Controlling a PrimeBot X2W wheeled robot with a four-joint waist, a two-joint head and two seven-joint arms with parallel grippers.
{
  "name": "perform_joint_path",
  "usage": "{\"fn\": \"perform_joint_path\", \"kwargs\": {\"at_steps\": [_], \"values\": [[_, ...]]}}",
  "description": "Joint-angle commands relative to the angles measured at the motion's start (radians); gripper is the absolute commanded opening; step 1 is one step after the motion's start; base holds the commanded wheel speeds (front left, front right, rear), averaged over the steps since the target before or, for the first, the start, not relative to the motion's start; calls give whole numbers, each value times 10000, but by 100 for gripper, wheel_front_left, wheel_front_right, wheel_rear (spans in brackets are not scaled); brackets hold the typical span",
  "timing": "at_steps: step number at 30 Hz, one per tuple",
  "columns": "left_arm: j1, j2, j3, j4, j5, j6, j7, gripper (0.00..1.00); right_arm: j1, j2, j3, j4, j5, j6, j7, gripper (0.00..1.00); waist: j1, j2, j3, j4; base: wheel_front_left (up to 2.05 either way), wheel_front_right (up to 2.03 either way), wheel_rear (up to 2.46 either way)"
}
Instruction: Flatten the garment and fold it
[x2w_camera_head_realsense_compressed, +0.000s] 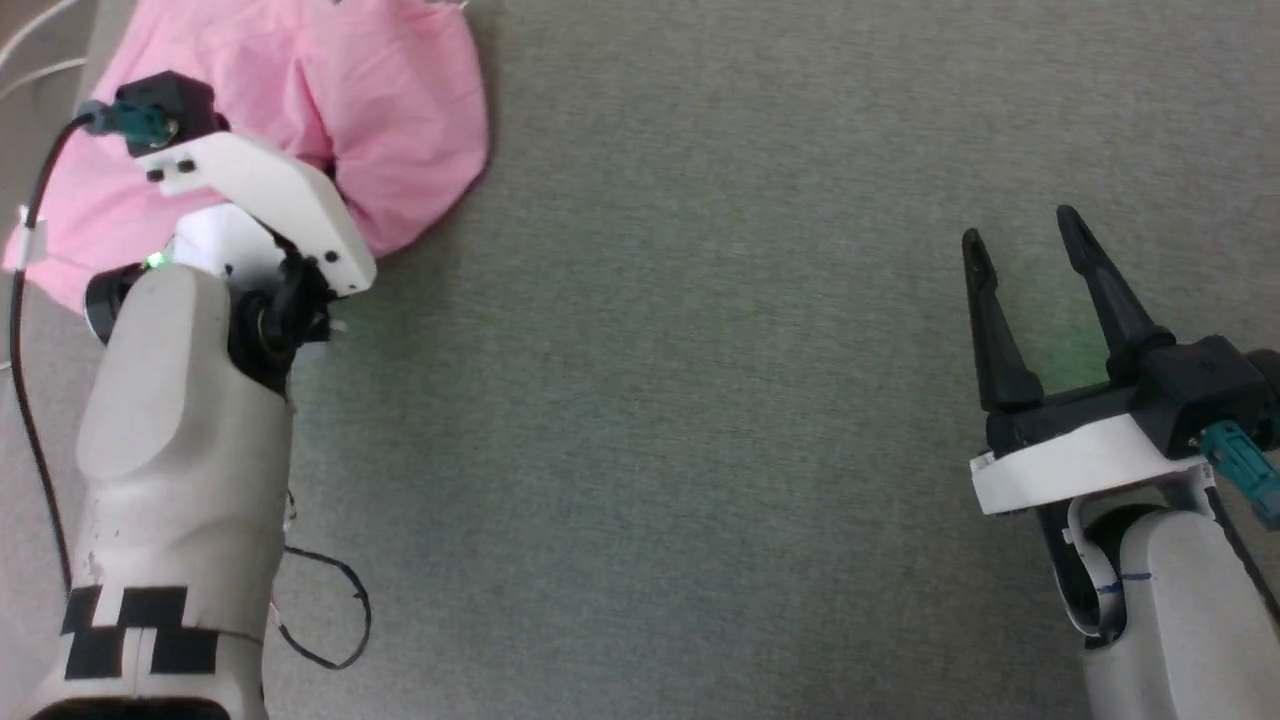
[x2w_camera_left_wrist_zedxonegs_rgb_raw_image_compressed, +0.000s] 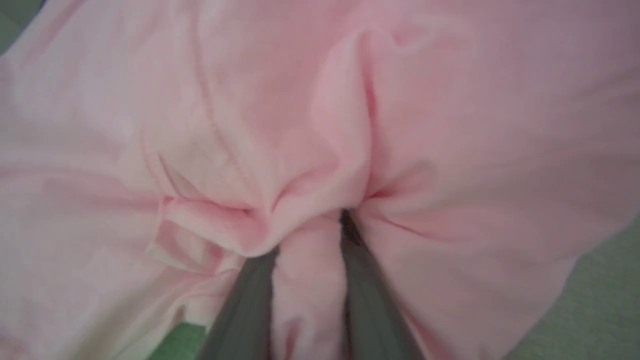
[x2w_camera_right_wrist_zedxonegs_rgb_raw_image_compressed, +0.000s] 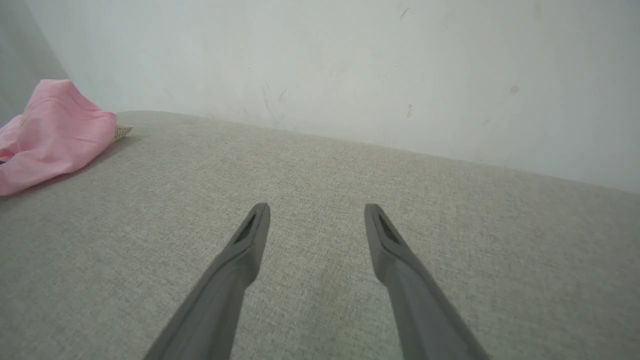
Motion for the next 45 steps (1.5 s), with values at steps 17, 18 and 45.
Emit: {"fn": "perform_joint_path", "kwargs": {"at_steps": [17,18,45], "values": [[1153,-475,-938,-2200,1723,105,-6372,0,1119,93,-224,1191,975,-11,-518,100,3,0,-4135,-1036,0,0,0],[1151,-573,-1065,-2342,1739,27,-6445,0,1163,93,-224,1184,991,-11,-501,100,3,0,-4224,-1198,0,0,0],[3371,-1613,-5477,-600,-144,-1910,-1220,100,1645,95,-524,803,1147,-11,70,100,3,0,-3948,-3608,0,0,0]]}}
